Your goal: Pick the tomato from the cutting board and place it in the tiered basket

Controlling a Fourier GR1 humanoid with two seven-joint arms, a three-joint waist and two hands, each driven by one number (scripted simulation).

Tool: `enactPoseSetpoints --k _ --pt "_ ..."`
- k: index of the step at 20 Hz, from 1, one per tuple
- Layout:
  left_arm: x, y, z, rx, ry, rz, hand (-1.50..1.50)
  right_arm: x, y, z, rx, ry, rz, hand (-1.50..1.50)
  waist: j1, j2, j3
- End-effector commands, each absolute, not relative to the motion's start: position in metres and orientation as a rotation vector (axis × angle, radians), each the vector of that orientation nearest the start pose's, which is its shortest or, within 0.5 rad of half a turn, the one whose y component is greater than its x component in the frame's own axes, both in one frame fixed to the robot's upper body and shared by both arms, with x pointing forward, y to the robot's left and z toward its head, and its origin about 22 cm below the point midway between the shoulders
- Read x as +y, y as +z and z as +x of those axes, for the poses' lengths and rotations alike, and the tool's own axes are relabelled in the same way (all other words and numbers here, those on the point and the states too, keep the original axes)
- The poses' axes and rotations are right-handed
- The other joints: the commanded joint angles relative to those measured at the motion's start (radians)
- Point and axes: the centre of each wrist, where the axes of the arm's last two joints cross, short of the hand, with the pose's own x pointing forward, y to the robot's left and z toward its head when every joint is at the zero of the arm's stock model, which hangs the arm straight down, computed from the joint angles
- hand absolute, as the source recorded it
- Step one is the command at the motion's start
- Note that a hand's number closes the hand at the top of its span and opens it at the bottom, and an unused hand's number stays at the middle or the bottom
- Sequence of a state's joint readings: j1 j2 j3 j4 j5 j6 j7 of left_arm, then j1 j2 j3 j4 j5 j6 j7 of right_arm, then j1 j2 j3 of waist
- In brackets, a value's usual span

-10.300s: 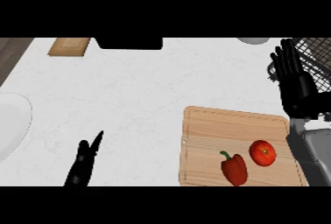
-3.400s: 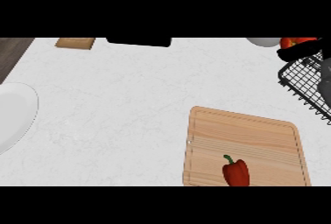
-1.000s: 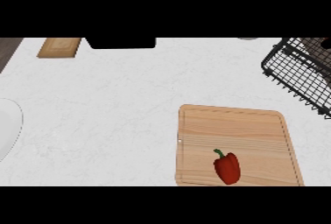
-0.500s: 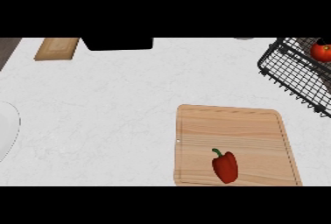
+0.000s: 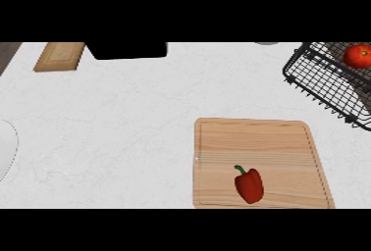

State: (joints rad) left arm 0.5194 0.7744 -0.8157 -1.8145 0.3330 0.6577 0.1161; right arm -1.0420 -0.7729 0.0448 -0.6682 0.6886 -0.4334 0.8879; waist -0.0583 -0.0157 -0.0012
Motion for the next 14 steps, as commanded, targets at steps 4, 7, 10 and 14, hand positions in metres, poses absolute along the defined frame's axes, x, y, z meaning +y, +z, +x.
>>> enactPoseSetpoints --k 4,7,10,14 --pt "0.269 0.017 0.131 -1.349 -0.15 0.423 0.0 -0.392 0.262 0.414 -0.939 -0.376 -1.426 -1.5 -0.057 -0.022 0.003" --pt "0.269 0.015 0.126 -1.328 -0.136 0.432 0.0 -0.401 0.256 0.41 -0.917 -0.377 -1.403 -1.5 -0.081 -0.031 0.004" --pt "0.274 0.009 0.118 -1.297 -0.132 0.464 0.0 -0.407 0.264 0.404 -0.937 -0.39 -1.393 -1.5 -0.094 -0.046 0.001" --pt "0.272 0.007 0.111 -1.264 -0.106 0.462 0.0 -0.406 0.261 0.4 -0.994 -0.397 -1.359 -1.5 -0.132 -0.06 0.004"
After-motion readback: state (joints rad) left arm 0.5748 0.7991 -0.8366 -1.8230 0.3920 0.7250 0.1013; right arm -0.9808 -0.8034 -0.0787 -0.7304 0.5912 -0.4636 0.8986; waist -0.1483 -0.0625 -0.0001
